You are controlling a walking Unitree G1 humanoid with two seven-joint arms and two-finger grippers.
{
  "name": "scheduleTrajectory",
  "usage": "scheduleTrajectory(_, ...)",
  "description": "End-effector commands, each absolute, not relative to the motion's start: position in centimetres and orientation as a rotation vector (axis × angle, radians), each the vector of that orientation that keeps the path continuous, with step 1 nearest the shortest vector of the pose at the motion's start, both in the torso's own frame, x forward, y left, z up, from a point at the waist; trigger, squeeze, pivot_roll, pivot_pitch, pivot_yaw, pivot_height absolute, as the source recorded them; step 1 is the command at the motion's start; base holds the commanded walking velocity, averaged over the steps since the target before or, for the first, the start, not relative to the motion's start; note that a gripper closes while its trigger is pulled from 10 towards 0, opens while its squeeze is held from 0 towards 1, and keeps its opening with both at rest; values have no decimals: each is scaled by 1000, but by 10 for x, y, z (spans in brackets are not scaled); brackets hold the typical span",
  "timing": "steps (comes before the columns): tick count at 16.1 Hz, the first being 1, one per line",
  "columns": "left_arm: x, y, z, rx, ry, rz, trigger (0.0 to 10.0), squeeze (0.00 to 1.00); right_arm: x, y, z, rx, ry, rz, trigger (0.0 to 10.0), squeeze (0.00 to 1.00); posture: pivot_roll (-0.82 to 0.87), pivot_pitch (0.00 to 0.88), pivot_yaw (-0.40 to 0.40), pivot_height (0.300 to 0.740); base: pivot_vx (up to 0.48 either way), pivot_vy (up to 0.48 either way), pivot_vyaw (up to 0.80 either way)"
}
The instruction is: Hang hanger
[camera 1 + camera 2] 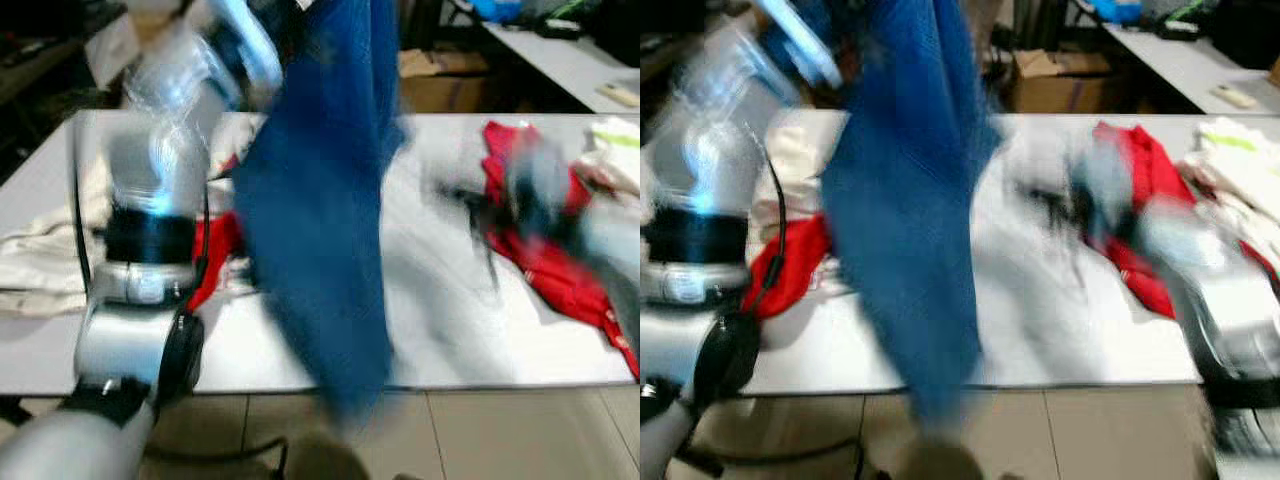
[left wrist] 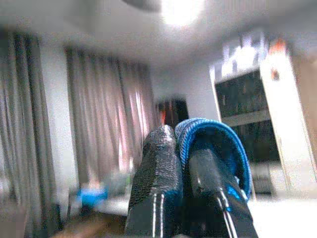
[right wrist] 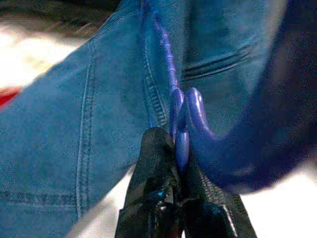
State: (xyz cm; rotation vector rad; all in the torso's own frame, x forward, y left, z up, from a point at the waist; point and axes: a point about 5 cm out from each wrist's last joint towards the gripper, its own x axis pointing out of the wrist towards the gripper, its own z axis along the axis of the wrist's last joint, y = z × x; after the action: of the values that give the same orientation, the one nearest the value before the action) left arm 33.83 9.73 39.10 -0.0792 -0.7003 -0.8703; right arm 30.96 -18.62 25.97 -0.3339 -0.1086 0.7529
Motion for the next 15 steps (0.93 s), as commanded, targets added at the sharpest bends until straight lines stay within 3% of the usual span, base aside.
scheduleTrajectory(1,324,107,422,-139,-859,-857,10000,0,322,-193,288,-323,-261,605,10000,0,-55,0,19,740,0,0,0)
scheduleTrajectory(3,316,115,434,-153,-943,-854,10000,0,328,-180,313,-266,-419,584,10000,0,-47,0,13,740,0,0,0)
scheduleTrajectory(5,319,116,422,-124,-890,-852,10000,0,330,-167,282,-313,-334,682,10000,0,-41,0,9,740,0,0,0)
scheduleTrajectory(9,356,98,305,99,-489,-756,10000,0,320,-166,198,-387,-66,743,10000,0,-38,0,9,740,0,0,0)
scheduleTrajectory(10,368,101,231,184,-216,-672,10000,0,303,-167,172,-412,29,793,10000,0,-52,0,23,740,0,0,0)
scheduleTrajectory(12,375,122,179,262,-42,-493,10000,0,272,-165,156,-407,99,891,10000,0,-69,0,42,740,0,0,0)
scheduleTrajectory(15,383,136,193,226,-82,-414,10000,0,259,-165,162,-397,81,927,10000,0,-82,0,61,740,0,0,0)
